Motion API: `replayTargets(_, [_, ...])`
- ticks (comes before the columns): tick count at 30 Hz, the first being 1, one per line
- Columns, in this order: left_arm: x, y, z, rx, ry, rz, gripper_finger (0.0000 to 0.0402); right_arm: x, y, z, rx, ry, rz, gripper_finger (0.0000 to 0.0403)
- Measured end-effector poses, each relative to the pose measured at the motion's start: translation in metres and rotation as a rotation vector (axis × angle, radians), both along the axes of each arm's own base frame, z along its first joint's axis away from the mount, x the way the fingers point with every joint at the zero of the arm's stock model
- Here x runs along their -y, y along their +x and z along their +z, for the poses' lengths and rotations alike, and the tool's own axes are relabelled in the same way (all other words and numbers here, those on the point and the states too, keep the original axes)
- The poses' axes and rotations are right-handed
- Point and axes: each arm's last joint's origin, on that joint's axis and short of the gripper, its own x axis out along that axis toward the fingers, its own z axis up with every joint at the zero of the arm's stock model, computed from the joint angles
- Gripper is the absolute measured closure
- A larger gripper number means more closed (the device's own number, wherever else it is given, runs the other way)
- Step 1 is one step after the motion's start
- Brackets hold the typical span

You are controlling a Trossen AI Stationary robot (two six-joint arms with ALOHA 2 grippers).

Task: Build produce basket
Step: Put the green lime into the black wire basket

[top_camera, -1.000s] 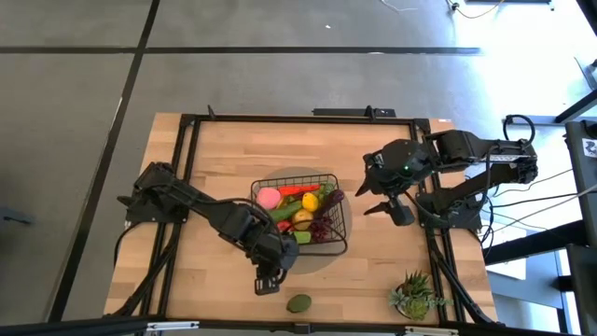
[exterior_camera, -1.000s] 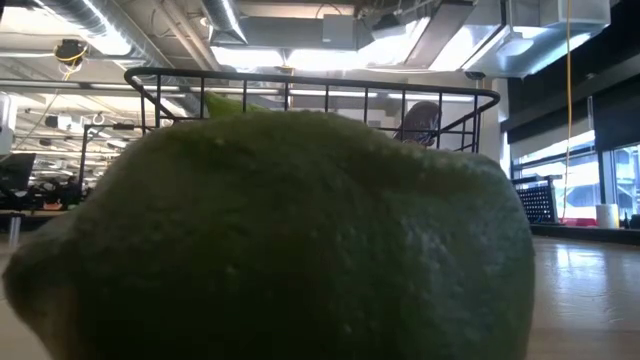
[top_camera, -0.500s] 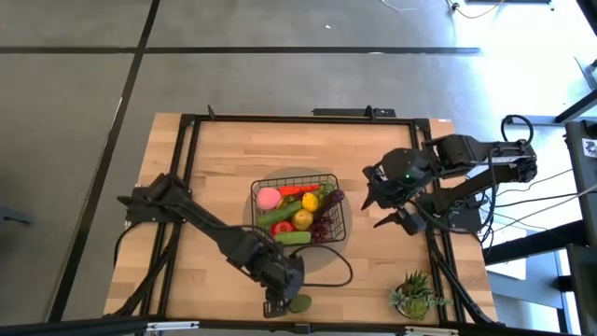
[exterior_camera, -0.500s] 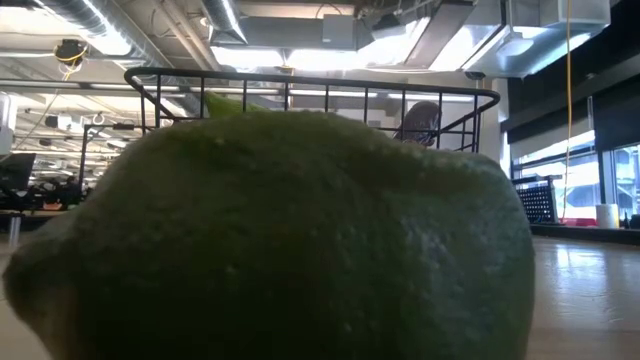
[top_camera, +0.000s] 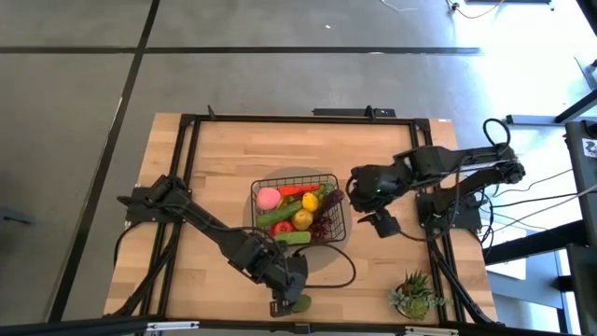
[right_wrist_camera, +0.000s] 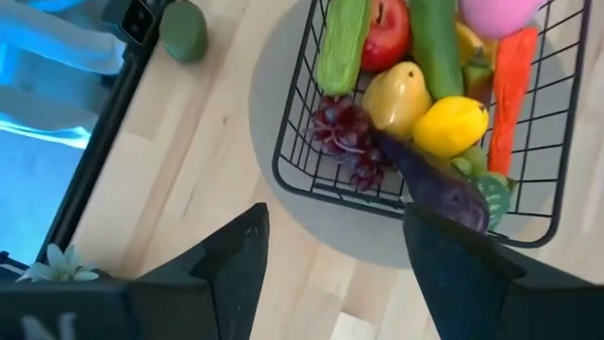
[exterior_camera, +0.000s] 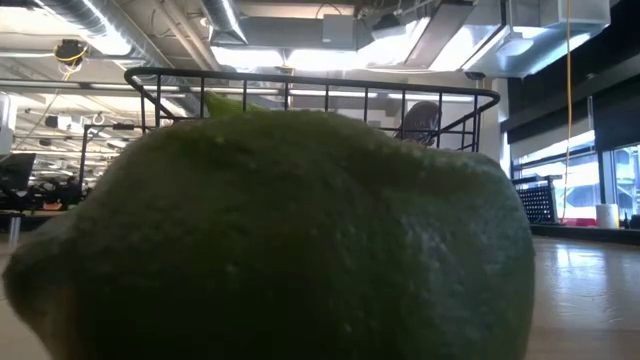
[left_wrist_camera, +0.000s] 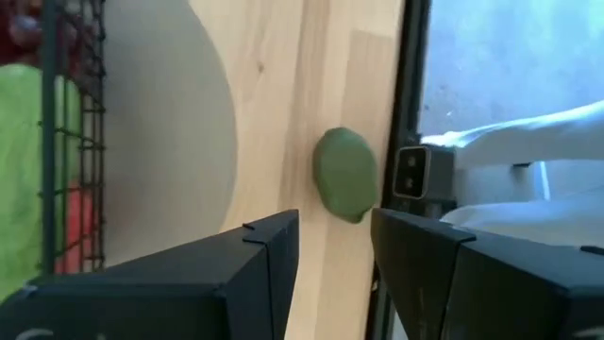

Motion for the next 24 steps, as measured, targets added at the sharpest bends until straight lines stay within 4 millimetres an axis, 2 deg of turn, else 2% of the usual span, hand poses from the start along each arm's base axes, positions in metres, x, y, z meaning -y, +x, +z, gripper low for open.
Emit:
replayTargets(7, [0.013, 0.001, -0.001, 0.095, -0.018, 0.044, 0.0278, -0.003, 0.014, -0.015, -0.061, -0.015, 0.003, 0.0166])
replayTargets(11, [0.019, 0.004, -0.009, 0.101, -0.018, 0.085, 0.0278, -0.003, 0.014, -0.015, -0.064, -0.018, 0.007, 0.0166])
replayTargets(18, [0.033, 0.005, -0.03, 0.067, 0.011, 0.061, 0.0278, -0.002, 0.01, -0.012, -0.064, -0.018, 0.008, 0.0166])
replayTargets(24, [0.037, 0.01, -0.034, 0.072, -0.042, 0.065, 0.0278, -0.002, 0.009, -0.013, -0.079, -0.019, 0.004, 0.0166])
